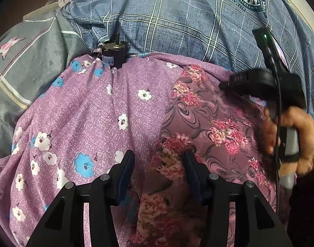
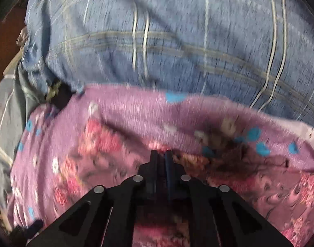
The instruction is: Fold small clothes
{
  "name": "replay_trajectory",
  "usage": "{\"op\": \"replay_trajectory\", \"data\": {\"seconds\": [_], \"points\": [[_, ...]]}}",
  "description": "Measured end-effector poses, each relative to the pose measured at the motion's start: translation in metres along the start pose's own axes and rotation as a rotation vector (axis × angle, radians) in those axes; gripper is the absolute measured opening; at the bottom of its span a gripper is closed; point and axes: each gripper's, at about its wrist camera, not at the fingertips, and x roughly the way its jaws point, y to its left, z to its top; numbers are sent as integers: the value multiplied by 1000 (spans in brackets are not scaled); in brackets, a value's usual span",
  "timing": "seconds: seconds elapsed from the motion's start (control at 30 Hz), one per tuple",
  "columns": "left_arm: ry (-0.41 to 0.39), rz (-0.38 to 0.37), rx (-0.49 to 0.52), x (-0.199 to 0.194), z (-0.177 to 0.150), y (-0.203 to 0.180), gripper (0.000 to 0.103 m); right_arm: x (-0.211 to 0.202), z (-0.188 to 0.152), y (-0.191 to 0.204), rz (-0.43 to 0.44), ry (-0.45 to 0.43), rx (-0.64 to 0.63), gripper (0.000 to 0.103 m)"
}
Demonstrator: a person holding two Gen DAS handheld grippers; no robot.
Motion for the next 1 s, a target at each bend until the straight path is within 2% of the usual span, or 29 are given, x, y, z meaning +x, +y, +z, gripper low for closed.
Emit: {"op": "replay_trajectory", "data": {"seconds": [0.1,0.2,0.23,0.3,0.33,0.4,0.5,0.63,0.67,0.7,0.73,0.8,0.83,0.87,0.9,0.93,1.0], "points": [[-39,39,-10,-6,2,4,46,5,13,-5,25,-9,55,4],[-74,88,-30,-11,4,11,43,-4,11,-24,106,-63,154,5],[-72,92,-36,-11,4,14,43,-11,8,-32,149,-91,198,12],[-54,96,-62,-10,3,20,43,-23,0,-48,200,-100,271,38],[-41,96,-78,-9,2,23,43,-32,-6,-57,238,-112,303,55],[-26,95,-90,-7,3,27,43,-56,-20,-66,268,-155,301,56],[-21,84,-102,-11,3,31,43,-80,-45,-63,252,-166,252,56],[-37,80,-75,-16,-1,31,42,-111,-98,-64,228,-167,202,55],[-29,81,-55,-14,-4,30,39,-121,-114,-67,214,-169,202,54],[-7,87,-32,-8,-6,28,28,-130,-129,-72,208,-172,207,54],[9,93,-18,-4,-10,26,21,-139,-146,-79,205,-172,219,53],[53,106,6,10,-14,25,19,-143,-176,-88,185,-143,250,53],[52,105,4,12,-15,26,19,-132,-190,-91,158,-78,271,51],[49,104,1,12,-14,26,19,-128,-197,-94,142,-48,283,39],[48,100,-8,8,-13,28,19,-131,-202,-95,123,-86,284,33],[39,91,-31,1,-13,32,19,-137,-203,-96,112,-91,284,30],[23,85,-75,-13,-16,39,19,-152,-201,-98,134,-94,310,33]]}}
